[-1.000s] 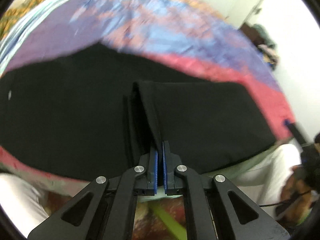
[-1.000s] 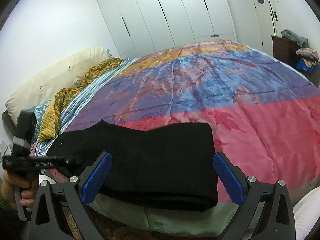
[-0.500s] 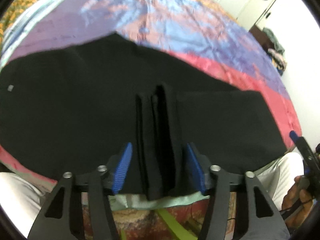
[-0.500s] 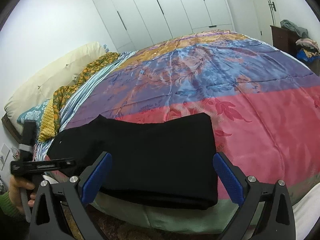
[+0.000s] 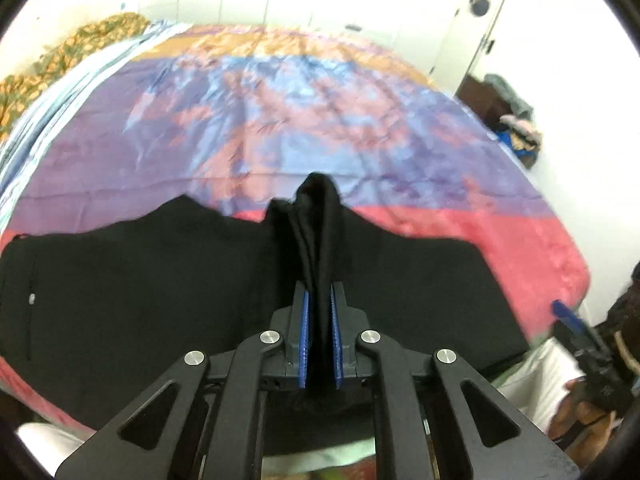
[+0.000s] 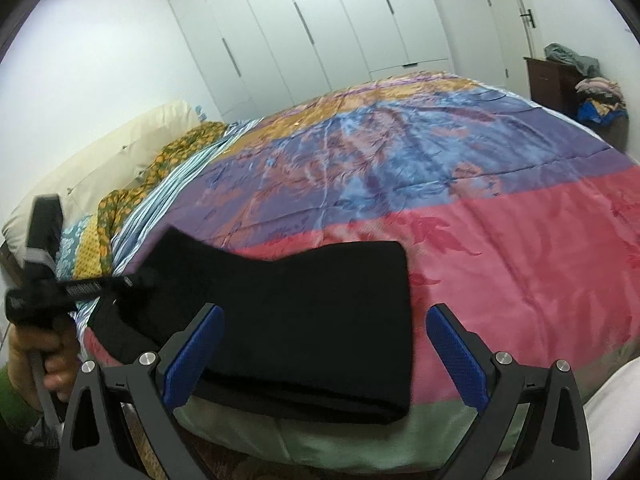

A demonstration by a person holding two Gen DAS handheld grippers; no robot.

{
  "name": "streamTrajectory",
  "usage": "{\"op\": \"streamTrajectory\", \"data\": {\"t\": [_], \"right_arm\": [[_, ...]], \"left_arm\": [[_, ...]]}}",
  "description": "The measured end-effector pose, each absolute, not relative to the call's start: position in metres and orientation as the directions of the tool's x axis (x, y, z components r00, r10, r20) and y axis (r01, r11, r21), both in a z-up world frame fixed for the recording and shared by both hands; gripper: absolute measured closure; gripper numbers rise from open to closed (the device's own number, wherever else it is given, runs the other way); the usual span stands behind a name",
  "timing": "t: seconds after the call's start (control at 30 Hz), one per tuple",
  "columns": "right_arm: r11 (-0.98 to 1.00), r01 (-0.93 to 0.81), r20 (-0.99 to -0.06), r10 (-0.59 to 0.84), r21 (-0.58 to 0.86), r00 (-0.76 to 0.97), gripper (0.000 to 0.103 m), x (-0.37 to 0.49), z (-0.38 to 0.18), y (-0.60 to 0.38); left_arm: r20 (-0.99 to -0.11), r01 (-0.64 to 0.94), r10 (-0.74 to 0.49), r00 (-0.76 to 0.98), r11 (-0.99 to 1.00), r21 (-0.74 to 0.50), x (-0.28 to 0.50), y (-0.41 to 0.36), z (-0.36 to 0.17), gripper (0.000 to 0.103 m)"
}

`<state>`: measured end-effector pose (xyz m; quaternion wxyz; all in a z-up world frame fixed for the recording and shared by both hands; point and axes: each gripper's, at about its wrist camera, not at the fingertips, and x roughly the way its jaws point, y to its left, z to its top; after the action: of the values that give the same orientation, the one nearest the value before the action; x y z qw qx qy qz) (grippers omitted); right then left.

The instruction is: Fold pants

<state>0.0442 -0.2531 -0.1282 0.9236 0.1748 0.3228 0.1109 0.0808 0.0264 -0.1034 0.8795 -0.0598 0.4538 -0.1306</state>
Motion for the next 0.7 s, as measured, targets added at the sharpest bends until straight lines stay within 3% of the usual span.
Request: {"op": "streamTrajectory", "data": {"t": [0.13,0.23,0.37,0.47,0.53,0.7], "right_arm": [[0.908,-0.081,-0.575,0.328,0.412,0.749,0.003,0.05,-0.132,-0.256],[0.898,-0.121,-0.575,0.369,0.422,0.73,0.003,0.056,-0.127,-0.253],[0.85,-0.319,-0.543,0.517,0.42,0.662,0.003,0.066,-0.116,-0.229],[0.786,-0.418,-0.629,0.616,0.455,0.475,0.003,0.084,-0.148,-0.204],[0.797,-0.375,-0.727,0.594,0.474,0.345,0.004,0.095,-0.185,-0.196],[0.765,-0.328,-0.647,0.643,0.554,0.41,0.005,0.112,-0.15,-0.219]], "left_arm": [[-0.877,0.071,-0.255,0.406,0.966,-0.248,0.087,0.051,-0.17,0.095],[-0.856,0.064,-0.262,0.446,0.963,-0.262,0.069,0.053,-0.17,0.094],[-0.855,0.066,-0.257,0.451,0.965,-0.255,0.069,0.051,-0.171,0.09],[-0.849,0.054,-0.274,0.452,0.958,-0.28,0.072,0.055,-0.177,0.087],[-0.844,0.051,-0.29,0.452,0.953,-0.3,0.076,0.057,-0.182,0.085],[-0.843,0.06,-0.283,0.457,0.956,-0.288,0.076,0.054,-0.181,0.084]]}}
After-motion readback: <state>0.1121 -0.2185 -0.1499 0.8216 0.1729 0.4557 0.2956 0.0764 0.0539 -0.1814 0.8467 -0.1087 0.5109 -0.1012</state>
